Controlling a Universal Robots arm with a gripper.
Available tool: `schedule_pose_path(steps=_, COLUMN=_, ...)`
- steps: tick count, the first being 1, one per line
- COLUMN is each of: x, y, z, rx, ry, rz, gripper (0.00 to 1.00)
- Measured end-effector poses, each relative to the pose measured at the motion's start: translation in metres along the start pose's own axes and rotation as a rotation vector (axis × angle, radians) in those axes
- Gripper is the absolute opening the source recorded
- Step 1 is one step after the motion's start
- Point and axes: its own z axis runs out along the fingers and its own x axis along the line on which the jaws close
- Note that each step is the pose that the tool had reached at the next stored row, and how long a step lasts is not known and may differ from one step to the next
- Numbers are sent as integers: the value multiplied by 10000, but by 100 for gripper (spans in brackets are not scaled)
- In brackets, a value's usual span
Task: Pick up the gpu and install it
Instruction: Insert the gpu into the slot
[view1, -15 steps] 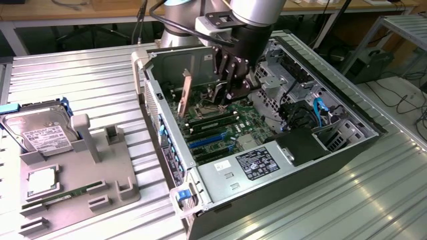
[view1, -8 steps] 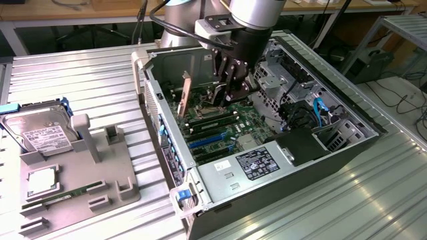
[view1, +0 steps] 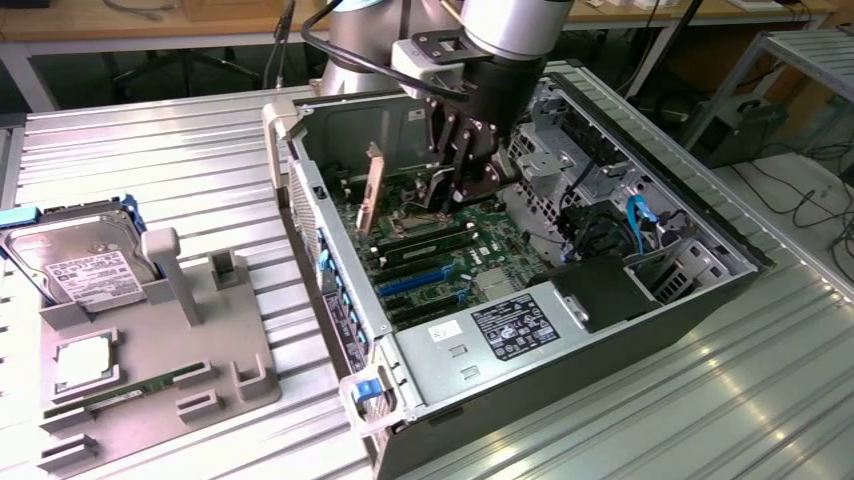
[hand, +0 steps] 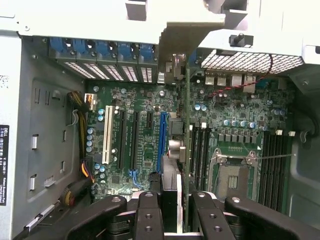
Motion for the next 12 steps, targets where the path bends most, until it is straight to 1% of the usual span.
schedule_pose_path(steps=1, x=0, y=-4, z=-1, rx=34, ry=6, rz=0, gripper=28)
schedule_pose_path(steps=2, x=0, y=-6, z=-1, rx=96, ry=11, rz=1, gripper=28)
schedule_pose_path(steps=4, x=0, y=-12, z=0, rx=278, ry=23, rz=-4, gripper=28)
schedule_pose_path(steps=5, x=0, y=-15, z=0, rx=388, ry=30, rz=-6, gripper=28)
schedule_pose_path(steps=7, x=0, y=-18, z=2, rx=582, ry=44, rz=-10, gripper=28)
schedule_pose_path(steps=8, x=0, y=-19, z=4, rx=644, ry=49, rz=-11, gripper=28)
schedule_pose_path(steps=9, x=0, y=-19, z=9, rx=670, ry=52, rz=-9, gripper=28)
schedule_pose_path(steps=11, x=0, y=-21, z=31, rx=683, ry=52, rz=11, gripper=28)
schedule_pose_path(steps=12, x=1, y=-23, z=61, rx=686, ry=51, rz=37, gripper=28)
